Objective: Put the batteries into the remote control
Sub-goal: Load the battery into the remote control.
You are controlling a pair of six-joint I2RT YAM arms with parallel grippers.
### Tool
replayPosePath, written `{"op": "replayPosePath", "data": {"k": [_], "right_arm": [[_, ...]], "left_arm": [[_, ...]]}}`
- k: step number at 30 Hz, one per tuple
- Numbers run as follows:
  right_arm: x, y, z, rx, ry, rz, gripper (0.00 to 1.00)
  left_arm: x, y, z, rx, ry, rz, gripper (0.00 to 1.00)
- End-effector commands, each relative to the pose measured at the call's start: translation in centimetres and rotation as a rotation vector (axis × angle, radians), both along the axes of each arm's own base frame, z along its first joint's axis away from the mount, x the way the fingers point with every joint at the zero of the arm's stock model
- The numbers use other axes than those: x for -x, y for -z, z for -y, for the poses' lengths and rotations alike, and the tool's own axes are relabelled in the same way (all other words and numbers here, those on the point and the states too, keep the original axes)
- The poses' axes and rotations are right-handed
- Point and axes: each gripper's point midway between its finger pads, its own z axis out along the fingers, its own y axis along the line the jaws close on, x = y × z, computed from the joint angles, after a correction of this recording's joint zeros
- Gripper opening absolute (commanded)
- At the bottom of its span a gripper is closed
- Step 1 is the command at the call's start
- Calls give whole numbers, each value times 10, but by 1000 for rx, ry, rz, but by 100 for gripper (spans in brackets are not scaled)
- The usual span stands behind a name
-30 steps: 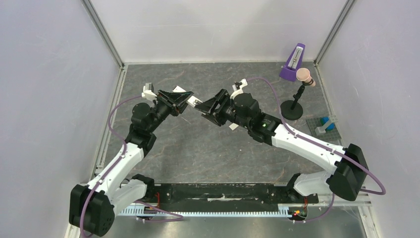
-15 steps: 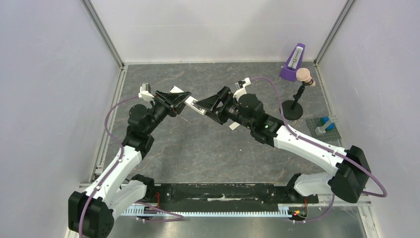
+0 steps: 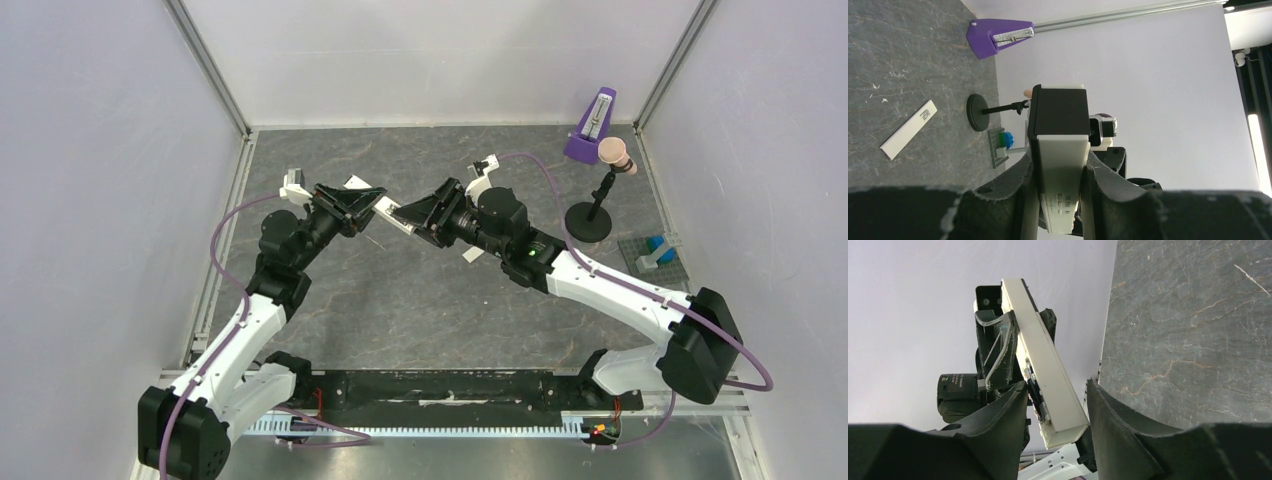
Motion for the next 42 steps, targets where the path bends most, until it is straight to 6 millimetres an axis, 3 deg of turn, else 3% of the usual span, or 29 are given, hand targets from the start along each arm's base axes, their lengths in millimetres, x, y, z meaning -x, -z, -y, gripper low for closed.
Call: {"op": "replayPosePath", "data": {"k": [1,8,12,14,18,25,31,36,42], "right_arm": [[-2,-21,-4,-32,-12,52,46],[-2,-14,-4,-18,-11,32,30],[-3,-13,-3,-19,-6,28,28],[-3,-15,-3,-26,-6,27,31],[-7,-23,2,-41,6,36,57],[-10,-38,13,-40,18,105,80],[-8,-38,9,-24,-21,145,82],[-1,-45,11,-5,-70,234,82],[0,-56,32,15,-61,341,82]], "left_arm": [[4,-25,0,10,11,76,2],[4,-28,0,23,12,76,2],[3,-28,0,15,10,81,2],[2,-25,0,4,9,78,2],[0,-19,-1,-35,-4,87,2],[2,-20,-1,-114,-9,182,2],[13,-36,6,-161,40,341,2],[21,-38,10,-251,79,460,2],[29,-34,17,-327,134,545,2]]}}
